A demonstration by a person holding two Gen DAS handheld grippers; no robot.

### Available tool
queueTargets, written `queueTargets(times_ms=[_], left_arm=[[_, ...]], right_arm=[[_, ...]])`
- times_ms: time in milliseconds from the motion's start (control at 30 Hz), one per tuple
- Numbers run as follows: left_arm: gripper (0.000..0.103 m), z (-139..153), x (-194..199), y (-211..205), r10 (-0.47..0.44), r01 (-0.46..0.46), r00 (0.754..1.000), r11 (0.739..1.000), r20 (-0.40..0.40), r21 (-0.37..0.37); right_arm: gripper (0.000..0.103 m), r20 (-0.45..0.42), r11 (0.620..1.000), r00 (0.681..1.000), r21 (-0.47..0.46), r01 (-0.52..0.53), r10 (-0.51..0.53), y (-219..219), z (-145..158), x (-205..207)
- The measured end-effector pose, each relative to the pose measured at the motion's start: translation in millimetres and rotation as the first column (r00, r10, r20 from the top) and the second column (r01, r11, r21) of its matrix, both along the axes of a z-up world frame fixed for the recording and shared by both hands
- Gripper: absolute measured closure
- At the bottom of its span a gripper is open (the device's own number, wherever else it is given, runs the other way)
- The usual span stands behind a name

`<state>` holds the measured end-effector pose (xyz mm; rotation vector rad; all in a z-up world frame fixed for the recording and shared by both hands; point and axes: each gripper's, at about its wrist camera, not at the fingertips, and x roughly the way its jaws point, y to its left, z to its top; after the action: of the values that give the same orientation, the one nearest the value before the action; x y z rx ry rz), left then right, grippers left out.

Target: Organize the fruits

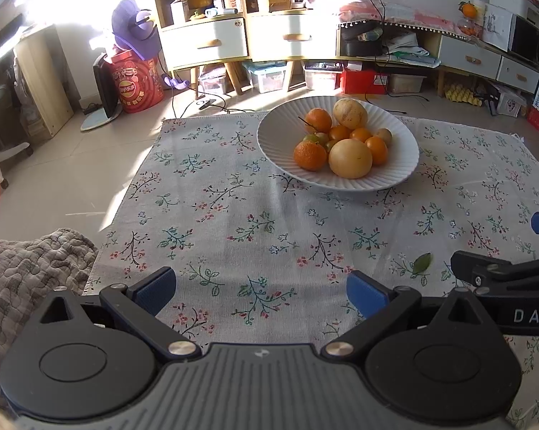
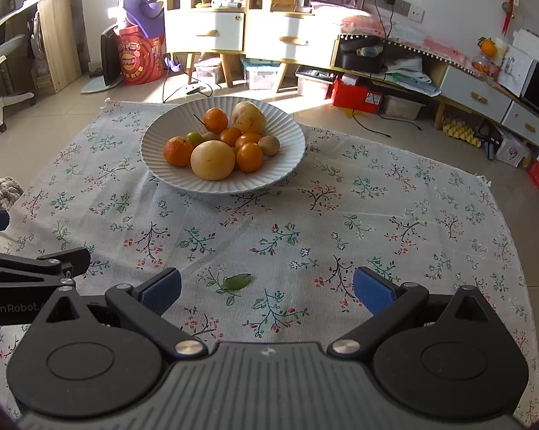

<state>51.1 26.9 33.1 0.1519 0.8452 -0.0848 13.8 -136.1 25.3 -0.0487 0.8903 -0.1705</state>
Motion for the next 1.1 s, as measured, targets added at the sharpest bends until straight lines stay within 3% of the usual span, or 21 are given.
queueTargets(times_ms=[1100], left_arm=[[0.02, 2.0, 2.5, 2.2, 0.005, -0.006, 1.0, 1.0, -0.012, -0.017]], right_arm=[[0.001, -0.003, 1.0, 1.0, -0.004, -0.011, 0.011, 3.7, -0.2, -1.2]])
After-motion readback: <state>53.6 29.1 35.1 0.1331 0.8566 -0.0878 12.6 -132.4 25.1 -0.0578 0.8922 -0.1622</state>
